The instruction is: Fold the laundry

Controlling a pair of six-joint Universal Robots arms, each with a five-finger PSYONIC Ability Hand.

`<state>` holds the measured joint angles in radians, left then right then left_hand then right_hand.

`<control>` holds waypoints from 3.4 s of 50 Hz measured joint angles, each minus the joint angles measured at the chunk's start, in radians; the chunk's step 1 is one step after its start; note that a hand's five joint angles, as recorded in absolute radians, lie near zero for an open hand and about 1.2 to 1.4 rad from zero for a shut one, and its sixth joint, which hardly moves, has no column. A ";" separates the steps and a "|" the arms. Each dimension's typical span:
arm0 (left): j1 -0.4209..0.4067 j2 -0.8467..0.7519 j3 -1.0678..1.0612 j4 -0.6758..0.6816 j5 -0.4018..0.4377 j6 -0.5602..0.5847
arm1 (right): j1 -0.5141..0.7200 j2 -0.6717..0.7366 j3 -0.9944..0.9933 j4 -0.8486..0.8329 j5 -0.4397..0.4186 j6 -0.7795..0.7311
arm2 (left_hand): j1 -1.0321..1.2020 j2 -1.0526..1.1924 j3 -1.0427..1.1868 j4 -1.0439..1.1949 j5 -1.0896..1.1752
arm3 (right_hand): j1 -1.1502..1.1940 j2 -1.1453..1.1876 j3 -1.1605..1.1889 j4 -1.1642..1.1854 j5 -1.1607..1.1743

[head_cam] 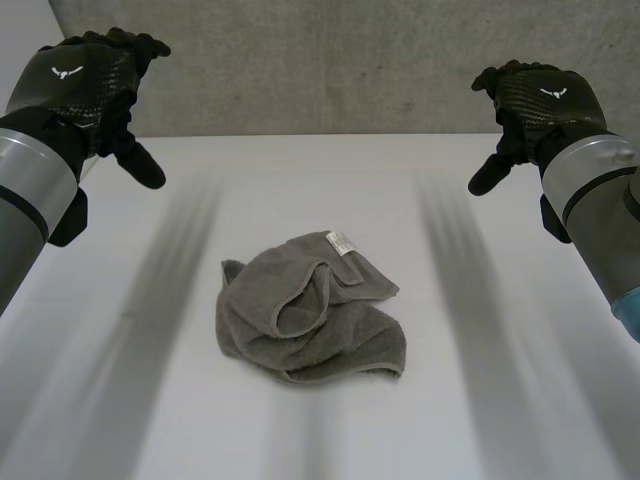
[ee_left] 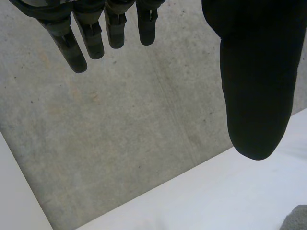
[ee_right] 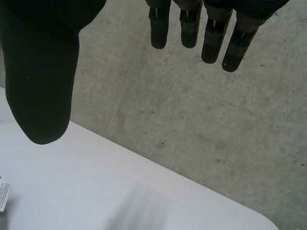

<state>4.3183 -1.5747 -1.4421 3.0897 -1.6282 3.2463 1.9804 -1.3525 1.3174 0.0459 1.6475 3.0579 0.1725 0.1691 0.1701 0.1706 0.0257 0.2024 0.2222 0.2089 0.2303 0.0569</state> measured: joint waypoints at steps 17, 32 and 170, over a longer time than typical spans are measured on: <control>0.016 -0.130 0.017 0.011 0.210 0.052 | 0.014 0.087 -0.022 0.257 -0.266 -0.216 | 0.002 0.002 0.002 0.002 0.000 | 0.000 0.000 0.000 0.000 -0.001; 0.020 -0.429 0.004 0.004 0.500 0.450 | 0.093 0.316 0.123 -0.016 -0.388 0.020 | 0.003 0.006 0.004 0.003 0.000 | 0.008 0.027 0.038 0.019 0.023; -0.054 -0.567 -0.078 0.583 0.120 0.386 | 0.103 0.254 0.255 -0.369 -0.331 -0.742 | 1.015 1.048 1.044 1.046 1.008 | 0.734 0.954 0.973 0.963 0.922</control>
<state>4.2646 -2.1416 -1.5197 3.6725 -1.5078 3.6325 2.0838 -1.0982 1.5723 -0.3233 1.3166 2.3161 1.1879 1.2169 1.2146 1.2168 1.0339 0.9368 1.1763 1.1823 1.1933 0.9794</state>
